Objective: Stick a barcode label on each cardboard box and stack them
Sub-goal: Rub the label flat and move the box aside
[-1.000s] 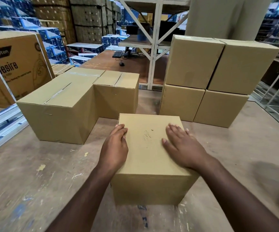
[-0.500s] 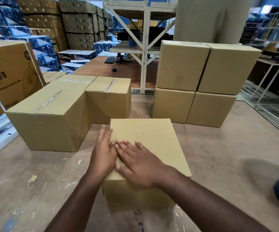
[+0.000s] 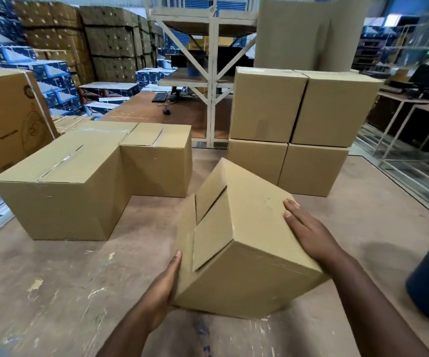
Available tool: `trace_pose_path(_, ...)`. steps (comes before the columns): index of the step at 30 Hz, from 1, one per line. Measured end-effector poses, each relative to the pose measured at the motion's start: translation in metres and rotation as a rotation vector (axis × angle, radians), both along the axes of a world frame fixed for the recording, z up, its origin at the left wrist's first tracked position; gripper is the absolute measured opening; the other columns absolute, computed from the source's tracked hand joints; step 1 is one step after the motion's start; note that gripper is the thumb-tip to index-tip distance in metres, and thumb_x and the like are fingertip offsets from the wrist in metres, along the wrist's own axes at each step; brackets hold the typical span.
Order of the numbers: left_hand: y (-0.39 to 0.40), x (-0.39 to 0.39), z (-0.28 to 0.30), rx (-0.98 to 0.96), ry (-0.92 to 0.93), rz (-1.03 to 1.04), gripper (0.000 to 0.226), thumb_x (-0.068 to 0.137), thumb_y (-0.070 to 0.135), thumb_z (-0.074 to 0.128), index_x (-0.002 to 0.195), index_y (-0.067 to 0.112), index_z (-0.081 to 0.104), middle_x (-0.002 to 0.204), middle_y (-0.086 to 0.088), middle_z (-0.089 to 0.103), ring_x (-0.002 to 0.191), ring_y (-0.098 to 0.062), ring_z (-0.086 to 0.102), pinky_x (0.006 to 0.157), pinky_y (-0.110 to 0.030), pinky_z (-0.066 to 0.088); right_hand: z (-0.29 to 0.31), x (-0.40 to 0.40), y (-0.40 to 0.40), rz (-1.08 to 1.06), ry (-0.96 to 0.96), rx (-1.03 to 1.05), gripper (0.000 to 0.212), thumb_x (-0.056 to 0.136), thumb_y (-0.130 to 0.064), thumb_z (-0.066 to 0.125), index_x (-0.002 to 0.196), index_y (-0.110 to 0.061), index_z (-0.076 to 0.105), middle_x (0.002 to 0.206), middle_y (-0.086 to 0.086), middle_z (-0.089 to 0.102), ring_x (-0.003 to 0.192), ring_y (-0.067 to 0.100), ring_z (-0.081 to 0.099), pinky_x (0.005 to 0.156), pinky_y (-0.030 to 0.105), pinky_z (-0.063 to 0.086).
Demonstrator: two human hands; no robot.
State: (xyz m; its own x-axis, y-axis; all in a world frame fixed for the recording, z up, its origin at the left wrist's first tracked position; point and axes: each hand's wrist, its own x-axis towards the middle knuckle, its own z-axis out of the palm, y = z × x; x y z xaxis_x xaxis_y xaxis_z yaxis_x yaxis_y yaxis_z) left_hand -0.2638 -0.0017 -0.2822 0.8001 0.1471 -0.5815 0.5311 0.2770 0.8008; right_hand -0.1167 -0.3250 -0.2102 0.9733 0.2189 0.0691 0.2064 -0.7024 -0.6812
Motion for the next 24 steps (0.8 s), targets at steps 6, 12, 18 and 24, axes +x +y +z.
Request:
trace_pose_path(6, -0.005, 0.021, 0.024, 0.094, -0.275, 0.254, 0.040, 0.091, 0.049, 0.067, 0.114, 0.017, 0.074, 0.106, 0.001, 0.079, 0.099, -0.020, 0.071, 0.079, -0.035, 0.049, -0.015, -0.034, 0.009, -0.252, 0.020, 0.031, 0.058, 0.108, -0.057, 0.030, 0.155, -0.027, 0.048, 0.161, -0.004, 0.045, 0.148, 0.023, 0.042, 0.120, 0.041, 0.034)
trace_pose_path(12, 0.013, 0.018, 0.054, 0.240, -0.448, 0.301, 0.043, 0.089, 0.036, 0.073, 0.129, 0.022, 0.064, 0.108, 0.011, 0.077, 0.107, -0.016, 0.069, 0.081, -0.031, 0.051, -0.031, -0.082, 0.036, 0.157, 0.120, 0.553, 0.107, 0.075, -0.098, 0.040, 0.163, -0.043, 0.017, 0.168, -0.026, 0.021, 0.154, -0.002, 0.021, 0.127, 0.038, 0.024)
trace_pose_path(18, 0.049, 0.004, 0.072, 0.463, -0.548, 0.310, 0.053, 0.085, 0.033, 0.080, 0.131, 0.044, 0.056, 0.111, 0.031, 0.067, 0.104, 0.005, 0.064, 0.082, -0.025, 0.051, -0.047, -0.081, 0.080, 0.367, 0.245, 0.471, 0.128, 0.073, -0.067, 0.084, 0.157, -0.058, -0.013, 0.159, -0.034, 0.034, 0.142, -0.007, 0.041, 0.121, 0.038, 0.040)
trace_pose_path(24, 0.106, -0.017, 0.060, 0.984, -0.636, 0.003, 0.113, 0.062, 0.046, 0.095, 0.148, 0.066, 0.024, 0.167, 0.023, 0.013, 0.154, -0.004, 0.015, 0.117, -0.035, 0.022, -0.047, -0.059, 0.134, 0.335, 0.025, 0.190, 0.133, 0.077, -0.063, 0.081, 0.149, -0.058, -0.030, 0.166, -0.024, 0.027, 0.140, 0.015, 0.052, 0.111, 0.041, 0.049)
